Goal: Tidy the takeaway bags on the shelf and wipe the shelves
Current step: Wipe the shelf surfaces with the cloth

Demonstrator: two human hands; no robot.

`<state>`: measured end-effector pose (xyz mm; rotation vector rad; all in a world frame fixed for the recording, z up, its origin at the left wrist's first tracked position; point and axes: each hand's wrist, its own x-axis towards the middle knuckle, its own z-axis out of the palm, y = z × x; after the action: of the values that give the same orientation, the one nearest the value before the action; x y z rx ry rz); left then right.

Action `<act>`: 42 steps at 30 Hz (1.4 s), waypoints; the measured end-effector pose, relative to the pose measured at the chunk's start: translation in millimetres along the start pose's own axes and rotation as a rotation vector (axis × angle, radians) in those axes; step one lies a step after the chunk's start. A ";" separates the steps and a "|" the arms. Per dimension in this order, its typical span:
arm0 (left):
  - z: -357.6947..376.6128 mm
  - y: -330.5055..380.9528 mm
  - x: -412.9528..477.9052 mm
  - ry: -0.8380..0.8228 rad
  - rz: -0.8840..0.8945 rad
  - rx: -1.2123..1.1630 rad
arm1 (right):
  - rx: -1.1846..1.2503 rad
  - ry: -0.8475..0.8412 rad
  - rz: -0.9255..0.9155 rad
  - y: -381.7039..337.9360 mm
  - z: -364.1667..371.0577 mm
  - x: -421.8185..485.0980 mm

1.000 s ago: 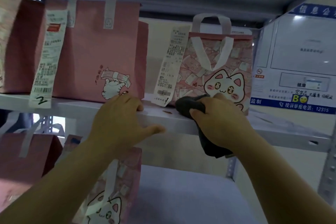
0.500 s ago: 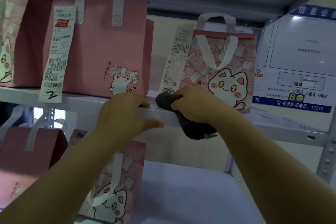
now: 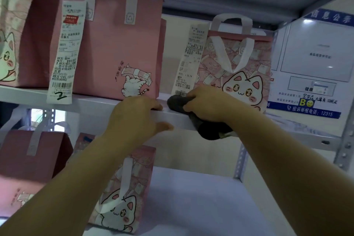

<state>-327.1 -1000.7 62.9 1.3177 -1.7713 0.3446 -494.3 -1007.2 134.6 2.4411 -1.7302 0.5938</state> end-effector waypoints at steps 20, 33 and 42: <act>9.6 -1.2 -4.5 0.047 0.035 -0.040 | 0.082 0.095 -0.015 18.2 -2.1 -18.5; 12.0 20.7 -9.0 0.078 0.042 0.097 | -0.076 0.432 0.098 101.4 -4.3 -94.4; 40.0 113.5 -9.4 0.037 0.322 -0.052 | -0.093 0.723 0.296 177.4 -34.8 -129.7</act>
<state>-445.2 -975.9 62.8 0.9823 -1.9488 0.4933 -703.8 -944.6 93.4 1.5964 -1.7189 1.2038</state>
